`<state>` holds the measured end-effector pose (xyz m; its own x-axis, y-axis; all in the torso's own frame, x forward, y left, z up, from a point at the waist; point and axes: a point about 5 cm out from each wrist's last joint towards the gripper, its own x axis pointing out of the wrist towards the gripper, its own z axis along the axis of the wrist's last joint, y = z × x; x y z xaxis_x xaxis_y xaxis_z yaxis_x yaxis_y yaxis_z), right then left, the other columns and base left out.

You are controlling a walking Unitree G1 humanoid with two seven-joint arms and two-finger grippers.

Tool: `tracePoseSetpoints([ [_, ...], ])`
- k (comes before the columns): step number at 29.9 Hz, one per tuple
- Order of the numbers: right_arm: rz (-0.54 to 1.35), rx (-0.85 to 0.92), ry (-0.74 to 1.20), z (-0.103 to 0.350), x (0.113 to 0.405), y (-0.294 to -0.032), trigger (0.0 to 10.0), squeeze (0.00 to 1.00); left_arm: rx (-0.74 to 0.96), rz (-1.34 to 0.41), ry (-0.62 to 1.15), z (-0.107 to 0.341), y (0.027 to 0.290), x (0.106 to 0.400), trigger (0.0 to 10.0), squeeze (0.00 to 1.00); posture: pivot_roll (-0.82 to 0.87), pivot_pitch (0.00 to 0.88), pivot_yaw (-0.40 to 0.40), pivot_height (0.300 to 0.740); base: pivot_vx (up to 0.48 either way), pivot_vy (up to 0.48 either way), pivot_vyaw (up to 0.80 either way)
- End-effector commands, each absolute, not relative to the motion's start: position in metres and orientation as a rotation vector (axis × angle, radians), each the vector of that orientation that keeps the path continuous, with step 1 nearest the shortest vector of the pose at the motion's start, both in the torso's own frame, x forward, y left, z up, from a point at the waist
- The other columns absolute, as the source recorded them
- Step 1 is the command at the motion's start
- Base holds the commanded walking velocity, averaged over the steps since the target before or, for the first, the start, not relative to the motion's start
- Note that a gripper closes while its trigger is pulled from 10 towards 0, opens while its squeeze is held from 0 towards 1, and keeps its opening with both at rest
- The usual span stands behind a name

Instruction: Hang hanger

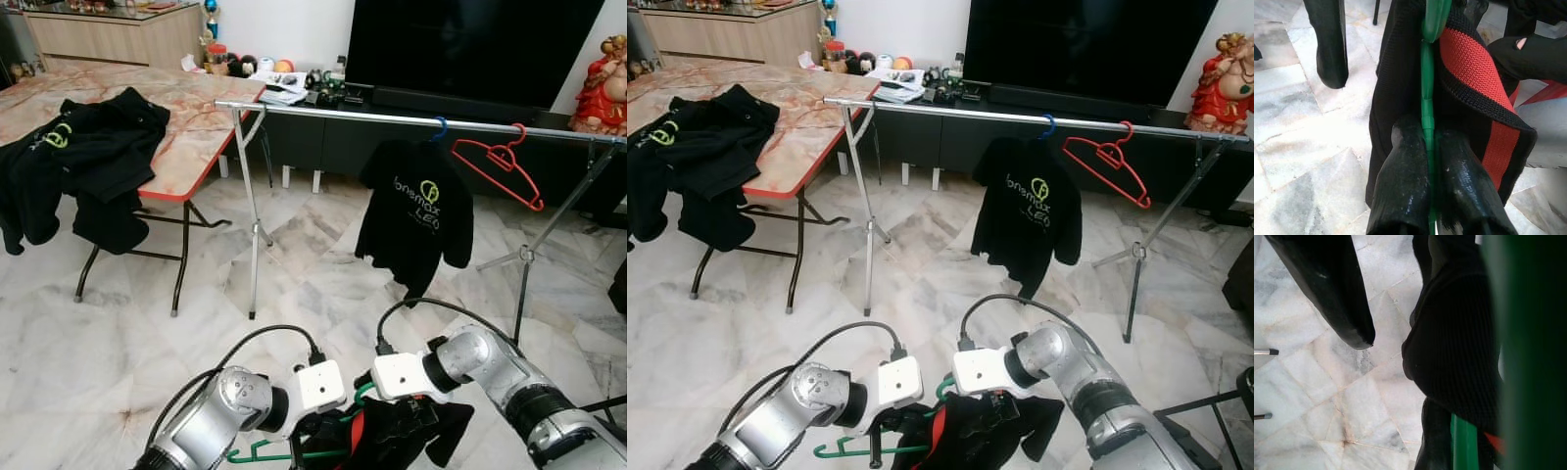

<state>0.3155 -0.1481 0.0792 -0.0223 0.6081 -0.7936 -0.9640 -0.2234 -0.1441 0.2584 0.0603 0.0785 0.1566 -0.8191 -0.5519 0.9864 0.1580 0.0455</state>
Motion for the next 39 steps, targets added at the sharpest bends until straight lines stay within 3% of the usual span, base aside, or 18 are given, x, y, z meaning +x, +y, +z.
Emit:
tracePoseSetpoints([
  [1,1.598,-0.928,0.537,0.08,0.316,-0.147,8.7,0.0,0.49,-1.388,0.368,0.097,0.051,0.262,10.0,0.0,0.19,0.0,-0.105,0.74,0.0,0.0,0.0],
  [2,1.605,-0.924,0.541,0.079,0.316,-0.146,0.0,0.0,0.492,-1.389,0.364,0.098,0.051,0.262,10.0,0.0,0.19,0.0,-0.107,0.74,0.0,0.0,0.0],
  [6,1.619,-0.92,0.55,0.079,0.315,-0.143,0.0,0.0,0.495,-1.395,0.352,0.101,0.049,0.262,10.0,0.0,0.19,0.0,-0.11,0.74,0.0,0.0,0.0],
  [7,1.62,-0.92,0.552,0.078,0.315,-0.143,2.0,0.0,0.494,-1.396,0.348,0.102,0.048,0.263,10.0,0.0,0.19,0.0,-0.11,0.74,0.0,0.0,0.0],
  [8,1.621,-0.92,0.555,0.078,0.315,-0.142,4.9,0.0,0.493,-1.396,0.344,0.102,0.047,0.263,10.0,0.0,0.19,0.0,-0.11,0.74,0.0,0.0,0.0],
  [9,1.623,-0.92,0.558,0.077,0.315,-0.142,5.9,0.0,0.493,-1.396,0.342,0.103,0.046,0.263,10.0,0.0,0.19,0.0,-0.111,0.74,0.0,0.0,0.0],
  [10,1.623,-0.92,0.558,0.077,0.315,-0.142,5.9,0.0,0.493,-1.396,0.342,0.103,0.046,0.263,10.0,0.0,0.19,0.0,-0.111,0.74,0.0,0.0,0.0],
  [11,1.625,-0.922,0.563,0.076,0.314,-0.142,8.5,0.0,0.492,-1.396,0.339,0.103,0.045,0.263,10.0,0.0,0.19,0.0,-0.112,0.74,0.0,0.0,0.0],
  [12,1.629,-0.92,0.571,0.076,0.314,-0.142,5.8,0.0,0.492,-1.396,0.337,0.104,0.045,0.264,10.0,0.0,0.2,0.0,-0.113,0.74,0.0,0.0,0.0],
  [13,1.629,-0.92,0.571,0.076,0.314,-0.142,5.8,0.0,0.492,-1.396,0.337,0.104,0.045,0.264,10.0,0.0,0.2,0.0,-0.113,0.74,0.0,0.0,0.0],
  [14,1.632,-0.917,0.574,0.075,0.313,-0.142,0.0,0.0,0.492,-1.396,0.336,0.104,0.045,0.264,10.0,0.0,0.2,0.0,-0.113,0.74,0.0,0.0,0.0],
  [39,1.661,-0.884,0.589,0.072,0.31,-0.139,0.0,0.0,0.488,-1.355,0.301,0.11,0.044,0.271,10.0,0.0,0.19,0.0,-0.115,0.74,0.0,0.0,0.0],
])
